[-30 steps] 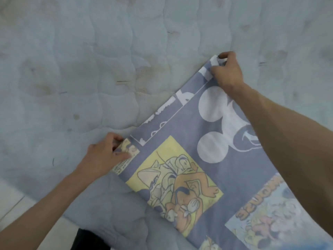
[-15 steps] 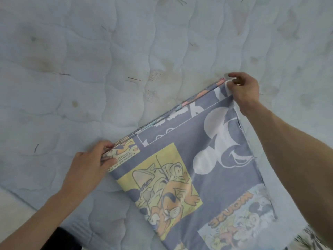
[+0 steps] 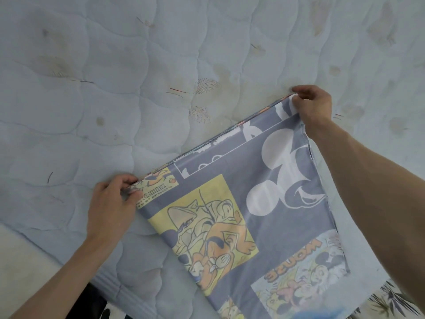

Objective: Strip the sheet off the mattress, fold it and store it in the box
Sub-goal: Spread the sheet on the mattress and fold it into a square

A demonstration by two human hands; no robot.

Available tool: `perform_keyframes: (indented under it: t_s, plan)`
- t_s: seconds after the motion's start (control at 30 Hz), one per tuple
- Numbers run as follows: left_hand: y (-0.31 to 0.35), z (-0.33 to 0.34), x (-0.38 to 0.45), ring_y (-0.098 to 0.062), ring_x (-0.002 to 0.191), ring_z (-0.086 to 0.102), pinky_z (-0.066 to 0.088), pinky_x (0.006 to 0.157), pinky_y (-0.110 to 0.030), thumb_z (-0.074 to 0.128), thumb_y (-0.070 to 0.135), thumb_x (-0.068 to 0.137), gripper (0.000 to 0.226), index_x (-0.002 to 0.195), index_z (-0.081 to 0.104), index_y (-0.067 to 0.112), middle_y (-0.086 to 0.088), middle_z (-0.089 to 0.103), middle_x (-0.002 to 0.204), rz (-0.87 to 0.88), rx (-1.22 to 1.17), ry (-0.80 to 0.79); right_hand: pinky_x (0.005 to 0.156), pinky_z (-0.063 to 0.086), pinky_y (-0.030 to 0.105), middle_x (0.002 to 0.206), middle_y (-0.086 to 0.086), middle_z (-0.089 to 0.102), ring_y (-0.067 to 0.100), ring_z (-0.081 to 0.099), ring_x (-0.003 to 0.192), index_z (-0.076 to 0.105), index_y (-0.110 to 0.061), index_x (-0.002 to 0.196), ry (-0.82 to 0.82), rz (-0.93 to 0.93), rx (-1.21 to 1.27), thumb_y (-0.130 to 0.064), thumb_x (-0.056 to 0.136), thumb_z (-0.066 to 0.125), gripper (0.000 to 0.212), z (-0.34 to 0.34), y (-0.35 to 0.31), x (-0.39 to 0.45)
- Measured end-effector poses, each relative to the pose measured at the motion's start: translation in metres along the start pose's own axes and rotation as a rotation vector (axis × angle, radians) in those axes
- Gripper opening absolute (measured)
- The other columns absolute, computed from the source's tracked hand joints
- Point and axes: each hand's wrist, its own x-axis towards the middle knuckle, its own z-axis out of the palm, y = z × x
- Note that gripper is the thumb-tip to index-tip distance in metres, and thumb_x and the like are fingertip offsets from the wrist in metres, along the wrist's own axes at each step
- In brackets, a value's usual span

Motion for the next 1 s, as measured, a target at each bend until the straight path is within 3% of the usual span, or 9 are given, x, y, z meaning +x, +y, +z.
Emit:
perform_keyframes:
  t_s: [0.1,0.2,0.37,0.53,0.6,0.67,0.73,0.87,1.0]
  plan:
    - [0.005,0.001,0.000,-0.028,0.104,0.054,0.047,0.079,-0.042,0.078,0.019,0.082,0.032,0.107,0.060,0.030,0.003,0.067,0.098,0.007,0.083,0.032,0.078,0.045,0.021,0.104,-0.004,0.064,0.011,0.061,0.085,0.073,-0.027,0.109,-0.043,-0.159,-0.302,-0.011,0.087,0.050,0.035,0.005,-0.011,-0.001]
    - [0.008,0.000,-0.001,-0.031,0.099,0.061,0.049,0.081,-0.044,0.082,0.023,0.080,0.035,0.108,0.061,0.024,-0.002,0.062,0.105,0.044,0.111,0.063,0.095,0.046,0.031,0.125,0.012,0.052,0.030,0.055,0.112,0.067,-0.017,0.118,-0.147,-0.326,-0.572,-0.004,0.089,0.045,0.039,0.000,-0.021,0.003]
    - [0.009,-0.007,0.002,-0.032,0.093,0.066,0.046,0.078,-0.040,0.086,0.031,0.075,0.044,0.109,0.059,0.024,0.005,0.050,0.106,-0.056,0.118,0.002,0.098,0.045,0.035,0.129,0.014,0.048,0.036,0.056,0.114,0.060,-0.015,0.126,-0.363,-0.382,-0.840,-0.007,0.090,0.054,0.037,-0.012,-0.039,0.011]
    - [0.016,-0.018,0.024,-0.031,0.097,0.067,0.041,0.073,-0.034,0.089,0.039,0.069,0.043,0.094,0.060,0.019,-0.005,0.070,0.096,-0.190,0.209,-0.186,0.090,0.048,0.038,0.123,0.017,0.056,0.038,0.058,0.109,0.059,-0.008,0.120,-0.449,-0.389,-1.047,-0.008,0.087,0.062,0.034,-0.005,-0.059,0.020]
    - [0.016,-0.023,0.032,-0.028,0.086,0.068,0.040,0.065,-0.033,0.089,0.041,0.069,0.036,0.086,0.068,0.017,-0.004,0.071,0.082,-0.216,0.220,-0.275,0.078,0.049,0.037,0.106,0.018,0.064,0.038,0.062,0.098,0.065,-0.003,0.111,-0.455,-0.397,-1.193,-0.011,0.086,0.065,0.027,-0.003,-0.063,0.018]
    - [0.015,-0.027,0.035,-0.023,0.072,0.064,0.037,0.059,-0.031,0.090,0.038,0.069,0.031,0.078,0.070,0.016,-0.001,0.067,0.070,-0.224,0.163,-0.338,0.068,0.048,0.034,0.081,0.013,0.058,0.035,0.059,0.080,0.069,0.001,0.099,-0.461,-0.403,-1.313,-0.011,0.085,0.065,0.019,-0.007,-0.068,0.011]
    - [0.014,-0.032,0.032,-0.020,0.067,0.058,0.038,0.061,-0.032,0.091,0.030,0.071,0.031,0.078,0.068,0.011,0.000,0.064,0.068,-0.219,0.028,-0.362,0.068,0.049,0.035,0.077,0.008,0.049,0.035,0.058,0.081,0.064,-0.003,0.089,-0.431,-0.395,-1.329,-0.011,0.084,0.062,0.010,-0.018,-0.074,0.002]
    - [0.032,-0.061,0.021,-0.018,0.071,0.054,0.046,0.070,-0.034,0.085,0.014,0.080,0.028,0.083,0.060,0.001,-0.005,0.061,0.070,-0.200,-0.281,-0.377,0.068,0.048,0.036,0.097,0.015,0.062,0.034,0.058,0.084,0.055,-0.015,0.089,-0.344,-0.313,-1.172,-0.009,0.083,0.055,0.008,-0.076,-0.090,-0.027]
    - [0.124,-0.123,0.032,-0.022,0.077,0.062,0.059,0.067,-0.030,0.079,0.004,0.085,0.029,0.078,0.052,0.013,-0.021,0.066,0.090,-0.058,-0.405,-0.196,0.070,0.042,0.036,0.096,0.016,0.058,0.037,0.056,0.085,0.056,-0.018,0.097,-0.071,-0.248,-0.948,-0.016,0.087,0.059,0.011,-0.185,-0.121,-0.070]
